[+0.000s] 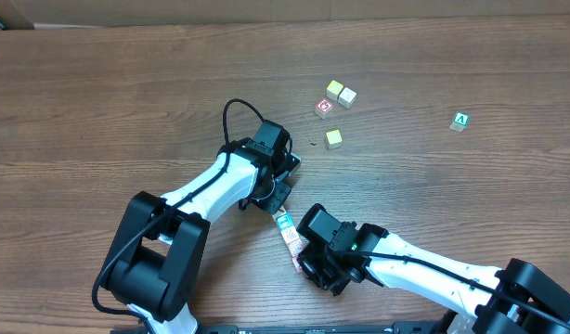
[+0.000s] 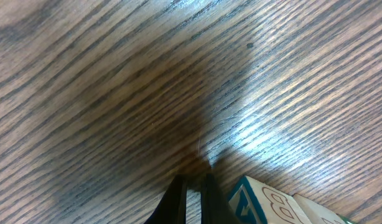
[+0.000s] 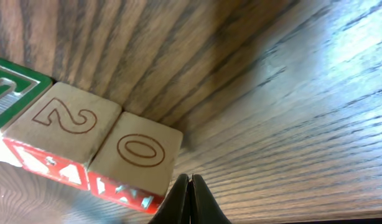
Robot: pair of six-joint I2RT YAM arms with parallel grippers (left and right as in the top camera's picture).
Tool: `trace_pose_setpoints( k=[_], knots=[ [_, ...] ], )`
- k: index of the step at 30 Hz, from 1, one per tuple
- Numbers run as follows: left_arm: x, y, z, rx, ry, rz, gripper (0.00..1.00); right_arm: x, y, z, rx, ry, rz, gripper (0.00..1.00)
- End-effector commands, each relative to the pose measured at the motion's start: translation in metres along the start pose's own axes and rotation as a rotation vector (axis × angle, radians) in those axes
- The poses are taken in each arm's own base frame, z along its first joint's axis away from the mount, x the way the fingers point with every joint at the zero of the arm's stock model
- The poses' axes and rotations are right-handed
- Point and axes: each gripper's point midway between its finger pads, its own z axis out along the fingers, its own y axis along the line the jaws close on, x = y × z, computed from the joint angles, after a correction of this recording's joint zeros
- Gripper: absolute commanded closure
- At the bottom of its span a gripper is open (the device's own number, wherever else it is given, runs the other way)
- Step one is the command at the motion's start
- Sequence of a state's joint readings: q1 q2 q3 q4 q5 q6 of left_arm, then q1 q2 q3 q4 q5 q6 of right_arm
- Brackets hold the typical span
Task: Flip 5 blocks
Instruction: 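Hold the row between the left gripper and right gripper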
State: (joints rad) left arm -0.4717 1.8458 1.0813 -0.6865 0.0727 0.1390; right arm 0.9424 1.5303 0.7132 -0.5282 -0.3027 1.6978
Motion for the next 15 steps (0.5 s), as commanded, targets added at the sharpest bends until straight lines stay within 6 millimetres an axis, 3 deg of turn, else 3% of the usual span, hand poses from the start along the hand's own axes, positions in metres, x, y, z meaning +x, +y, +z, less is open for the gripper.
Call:
trace_pose_setpoints(
  k=[1, 15],
  knots=[
    [0.0167, -0.0110, 0.0210, 0.044, 0.064, 0.040, 0.96, -0.0034, -0.0002, -0.0019, -0.010, -0.021, 0.003, 0.96],
    [0.0083, -0.0101, 0.0212, 0.040, 0.030, 0.052, 0.96, -0.0052, 0.0005, -0.0019, -0.013, -0.032, 0.003, 0.96]
  ],
)
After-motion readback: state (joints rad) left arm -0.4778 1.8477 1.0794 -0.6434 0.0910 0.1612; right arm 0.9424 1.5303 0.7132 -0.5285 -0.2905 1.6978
